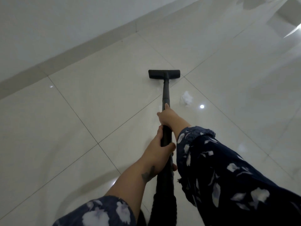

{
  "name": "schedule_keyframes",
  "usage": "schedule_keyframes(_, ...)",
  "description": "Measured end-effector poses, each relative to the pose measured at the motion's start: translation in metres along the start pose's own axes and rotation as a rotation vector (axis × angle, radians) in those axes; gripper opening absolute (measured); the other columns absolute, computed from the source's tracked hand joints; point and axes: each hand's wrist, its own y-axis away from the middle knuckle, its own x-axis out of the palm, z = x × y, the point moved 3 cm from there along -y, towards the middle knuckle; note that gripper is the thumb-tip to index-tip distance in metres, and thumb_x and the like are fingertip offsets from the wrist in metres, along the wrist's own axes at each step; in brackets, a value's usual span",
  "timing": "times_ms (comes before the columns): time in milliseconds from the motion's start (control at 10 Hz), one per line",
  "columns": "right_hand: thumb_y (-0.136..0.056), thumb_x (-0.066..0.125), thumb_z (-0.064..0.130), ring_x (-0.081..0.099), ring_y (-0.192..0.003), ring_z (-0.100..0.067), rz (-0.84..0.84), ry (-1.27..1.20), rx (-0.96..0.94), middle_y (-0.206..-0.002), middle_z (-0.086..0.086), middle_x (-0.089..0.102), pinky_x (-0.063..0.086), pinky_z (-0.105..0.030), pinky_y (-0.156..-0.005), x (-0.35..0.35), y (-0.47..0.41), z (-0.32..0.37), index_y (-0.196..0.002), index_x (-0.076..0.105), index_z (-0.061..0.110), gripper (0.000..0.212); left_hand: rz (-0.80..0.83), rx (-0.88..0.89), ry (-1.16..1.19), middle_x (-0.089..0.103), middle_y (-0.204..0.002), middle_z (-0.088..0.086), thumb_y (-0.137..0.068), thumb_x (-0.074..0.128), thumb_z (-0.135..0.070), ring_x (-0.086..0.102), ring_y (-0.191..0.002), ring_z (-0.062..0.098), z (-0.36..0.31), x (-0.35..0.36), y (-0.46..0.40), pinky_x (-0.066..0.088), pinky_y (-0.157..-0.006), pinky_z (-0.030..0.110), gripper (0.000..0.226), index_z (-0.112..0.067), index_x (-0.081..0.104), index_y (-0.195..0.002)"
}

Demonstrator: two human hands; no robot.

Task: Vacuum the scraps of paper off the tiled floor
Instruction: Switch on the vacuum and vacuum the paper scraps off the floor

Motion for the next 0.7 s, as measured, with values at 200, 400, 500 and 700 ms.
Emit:
schedule_keyframes(200,-0.099,0.038,0.014,0.046,-0.128,-0.034,0.019,-0.019,-0.015,-0.144,-0.019,0.041,0.041,-0.036,-0.097,0.009,0.030,-0.029,-0.151,0.011,0.015,0.059,-0.015,-0.011,-0.014,0.059,-0.130,0.025,-0.100,0.050,-0.010,0.065,-0.092,0.032,0.028,0.020,0.021,0.060,-0.057,0.018,0.064,-0.036,0.025,-0.154)
schedule_keyframes(400,-0.099,0.038,0.014,0.043,-0.131,-0.034,0.043,0.045,-0.039,-0.146,-0.020,0.038,0.037,-0.037,-0.104,0.012,0.071,-0.055,-0.152,0.008,0.013,0.061,-0.031,0.004,0.014,0.063,-0.124,0.009,-0.102,0.052,-0.013,0.065,-0.107,0.044,0.052,0.050,0.059,0.061,-0.063,0.026,0.066,-0.038,0.022,-0.155)
schedule_keyframes(500,-0.099,0.037,0.013,0.042,-0.132,-0.035,0.057,0.052,-0.030,-0.147,-0.020,0.037,0.038,-0.039,-0.105,0.017,0.092,-0.075,-0.152,0.008,0.013,0.061,-0.042,0.009,0.016,0.063,-0.122,0.006,-0.101,0.052,-0.013,0.066,-0.095,0.034,0.068,0.069,0.079,0.060,-0.060,0.021,0.066,-0.037,0.023,-0.155)
schedule_keyframes(700,-0.099,0.038,0.013,0.044,-0.130,-0.034,0.088,0.128,0.002,-0.147,-0.020,0.036,0.039,-0.039,-0.106,0.041,0.122,-0.109,-0.152,0.006,0.011,0.062,-0.054,0.016,0.062,0.063,-0.118,-0.002,-0.102,0.053,-0.014,0.063,-0.086,0.020,0.100,0.089,0.113,0.059,-0.060,0.018,0.065,-0.036,0.023,-0.155)
